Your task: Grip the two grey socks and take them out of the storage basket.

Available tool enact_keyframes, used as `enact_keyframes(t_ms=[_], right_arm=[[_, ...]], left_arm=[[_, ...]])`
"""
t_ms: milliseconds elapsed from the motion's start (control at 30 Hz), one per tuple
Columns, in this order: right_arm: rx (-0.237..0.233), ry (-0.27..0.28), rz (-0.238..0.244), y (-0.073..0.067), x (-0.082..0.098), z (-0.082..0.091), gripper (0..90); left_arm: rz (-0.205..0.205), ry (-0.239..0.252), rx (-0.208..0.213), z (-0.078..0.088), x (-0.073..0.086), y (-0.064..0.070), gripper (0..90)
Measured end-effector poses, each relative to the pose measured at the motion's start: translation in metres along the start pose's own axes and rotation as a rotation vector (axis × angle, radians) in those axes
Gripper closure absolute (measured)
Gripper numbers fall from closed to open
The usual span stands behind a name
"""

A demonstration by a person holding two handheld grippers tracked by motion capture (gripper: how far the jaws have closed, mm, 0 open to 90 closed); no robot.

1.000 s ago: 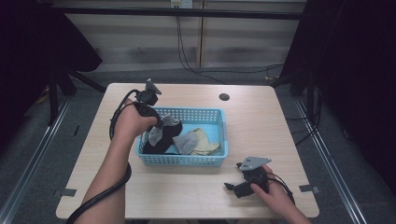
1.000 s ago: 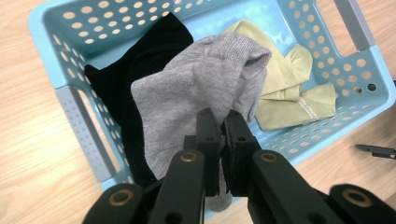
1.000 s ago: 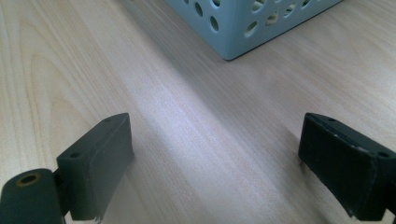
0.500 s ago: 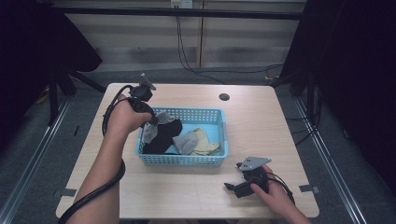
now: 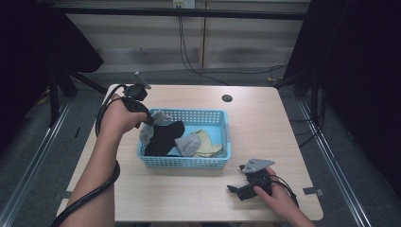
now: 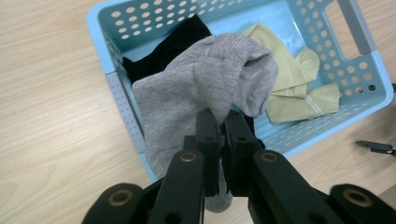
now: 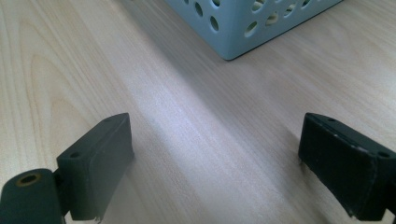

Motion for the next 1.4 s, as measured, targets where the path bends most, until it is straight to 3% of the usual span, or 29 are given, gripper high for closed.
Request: enact_keyframes(t_ms=[433, 867, 1100, 1400], right_arm=[[0.0, -0.001, -0.001, 0.0, 0.0, 0.0, 9.6], [0.0, 0.0, 0.0, 0.0, 0.0, 0.0, 9.6], [0.0, 0.001, -0.002, 0.0, 0.0, 0.0, 9.6], [0.0, 0.001, -0.002, 0.0, 0.0, 0.0, 9.6]], left_arm=[[0.056, 0.009, -0.006, 0.007, 0.012, -0.02, 85.9], [0.13, 0.025, -0.034, 0.011, 0.033, -0.055, 85.7], [0.182, 0.02, -0.035, 0.002, 0.05, -0.073, 85.7], [0.216, 0.032, -0.064, -0.016, 0.067, -0.093, 85.1]])
Point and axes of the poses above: each handheld gripper's, and its own axes: z roughly backward along the jaws, x roughly out of its underside, y roughly to its right, the point moved 9 cm from there along -z, roughly forward along the jaws, and after that the axes turned 6 degrees about -y, right-handed, at the moved point
